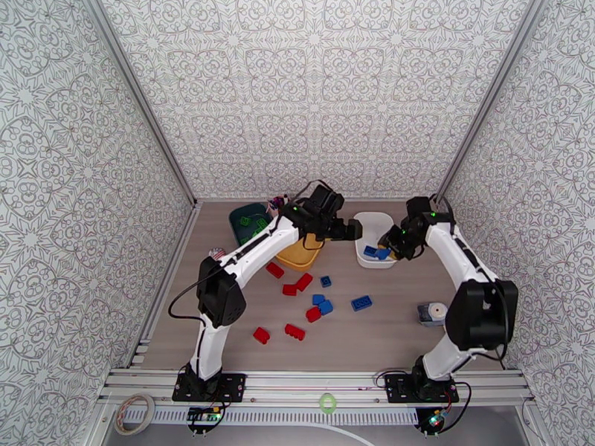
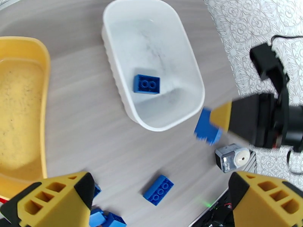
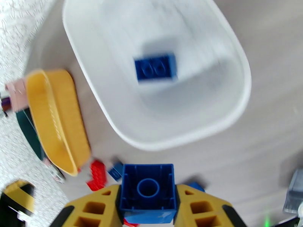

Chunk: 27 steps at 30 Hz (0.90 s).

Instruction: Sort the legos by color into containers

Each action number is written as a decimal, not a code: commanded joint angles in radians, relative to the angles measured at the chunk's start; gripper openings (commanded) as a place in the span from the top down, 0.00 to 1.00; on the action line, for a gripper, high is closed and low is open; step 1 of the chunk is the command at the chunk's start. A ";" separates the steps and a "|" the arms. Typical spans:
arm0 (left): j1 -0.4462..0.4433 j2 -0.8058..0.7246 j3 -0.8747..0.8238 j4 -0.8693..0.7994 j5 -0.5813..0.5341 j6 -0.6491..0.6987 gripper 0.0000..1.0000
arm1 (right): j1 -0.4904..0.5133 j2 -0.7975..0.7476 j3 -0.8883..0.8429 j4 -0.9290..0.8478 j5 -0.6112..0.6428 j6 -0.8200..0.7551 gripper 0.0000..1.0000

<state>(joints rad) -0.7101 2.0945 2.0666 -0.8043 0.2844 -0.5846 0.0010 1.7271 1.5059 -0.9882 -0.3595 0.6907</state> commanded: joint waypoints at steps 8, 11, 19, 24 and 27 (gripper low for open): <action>0.003 -0.204 -0.287 0.037 -0.067 0.060 0.01 | -0.019 0.159 0.266 -0.104 0.003 -0.060 0.52; 0.003 -0.279 -0.400 0.070 -0.097 0.049 0.01 | -0.019 0.160 0.288 -0.128 0.018 -0.078 0.46; 0.027 -0.478 -0.708 0.179 -0.173 -0.067 0.01 | 0.039 0.079 0.210 -0.140 0.053 -0.105 0.47; 0.079 -0.566 -0.859 0.208 -0.171 -0.157 0.01 | 0.198 0.048 0.140 -0.130 0.118 -0.108 0.44; 0.114 -0.619 -0.961 0.234 -0.156 -0.204 0.01 | 0.312 0.068 0.124 -0.126 0.158 -0.116 0.42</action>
<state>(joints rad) -0.6243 1.5288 1.1801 -0.6132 0.1337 -0.7097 0.2253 1.7924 1.6596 -1.1019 -0.2646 0.5964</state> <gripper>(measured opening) 0.994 0.574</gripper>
